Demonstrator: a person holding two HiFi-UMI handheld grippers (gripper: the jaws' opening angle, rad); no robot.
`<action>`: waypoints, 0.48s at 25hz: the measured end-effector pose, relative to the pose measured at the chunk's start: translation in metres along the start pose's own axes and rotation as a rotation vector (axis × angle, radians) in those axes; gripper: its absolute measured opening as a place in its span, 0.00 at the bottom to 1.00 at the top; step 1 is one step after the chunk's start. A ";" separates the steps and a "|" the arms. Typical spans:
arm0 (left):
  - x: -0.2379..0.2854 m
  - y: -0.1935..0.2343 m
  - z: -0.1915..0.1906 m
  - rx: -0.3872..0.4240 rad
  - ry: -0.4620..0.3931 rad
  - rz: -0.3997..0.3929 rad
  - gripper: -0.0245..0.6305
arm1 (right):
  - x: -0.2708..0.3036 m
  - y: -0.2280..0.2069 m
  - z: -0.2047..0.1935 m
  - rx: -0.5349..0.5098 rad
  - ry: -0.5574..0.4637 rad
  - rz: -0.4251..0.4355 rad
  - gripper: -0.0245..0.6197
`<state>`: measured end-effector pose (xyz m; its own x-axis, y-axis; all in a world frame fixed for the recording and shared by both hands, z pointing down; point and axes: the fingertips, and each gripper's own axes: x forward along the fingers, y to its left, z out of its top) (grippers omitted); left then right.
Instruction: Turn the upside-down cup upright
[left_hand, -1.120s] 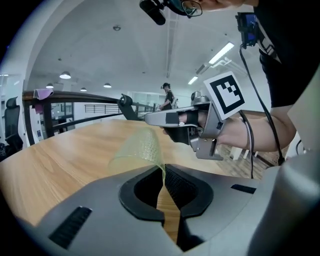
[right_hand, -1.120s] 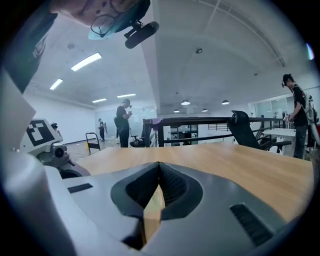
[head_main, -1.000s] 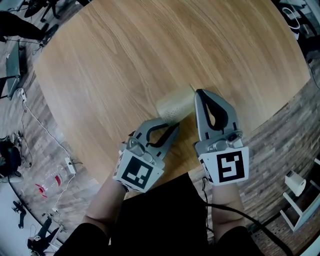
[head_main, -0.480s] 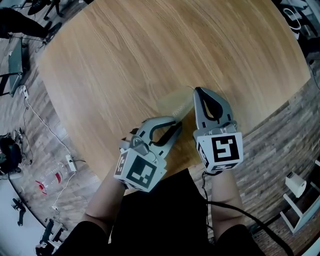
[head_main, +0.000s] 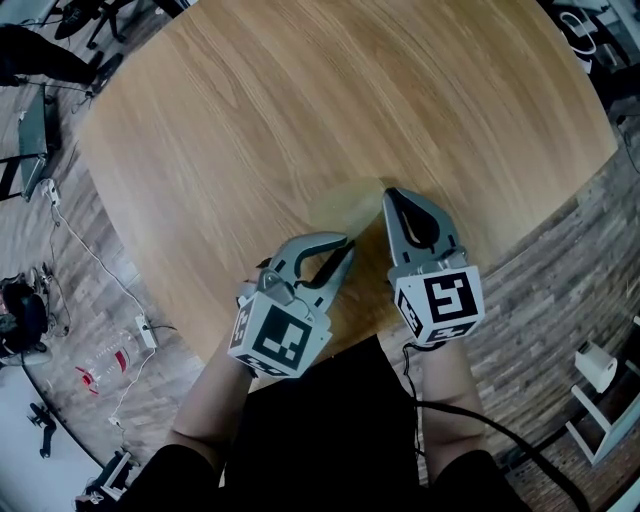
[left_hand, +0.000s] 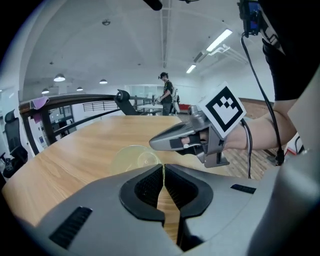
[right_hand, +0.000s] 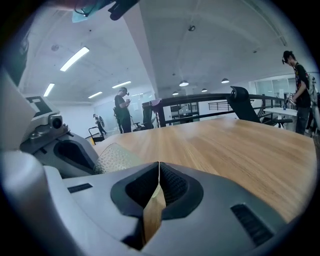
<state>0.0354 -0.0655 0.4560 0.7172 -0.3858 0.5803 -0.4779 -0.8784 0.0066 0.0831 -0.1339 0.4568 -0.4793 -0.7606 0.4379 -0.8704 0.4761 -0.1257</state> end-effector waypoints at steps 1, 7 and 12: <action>-0.002 0.002 0.001 0.001 0.001 0.005 0.07 | -0.004 0.002 0.002 -0.021 -0.008 0.013 0.06; -0.012 0.016 0.002 0.032 0.029 0.010 0.07 | -0.013 0.031 -0.010 -0.254 0.083 0.166 0.15; -0.022 0.021 0.008 0.038 0.039 -0.027 0.06 | -0.007 0.050 -0.020 -0.564 0.195 0.220 0.44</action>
<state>0.0139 -0.0777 0.4371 0.7091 -0.3508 0.6116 -0.4383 -0.8988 -0.0073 0.0454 -0.0958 0.4654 -0.5644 -0.5498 0.6158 -0.5353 0.8116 0.2340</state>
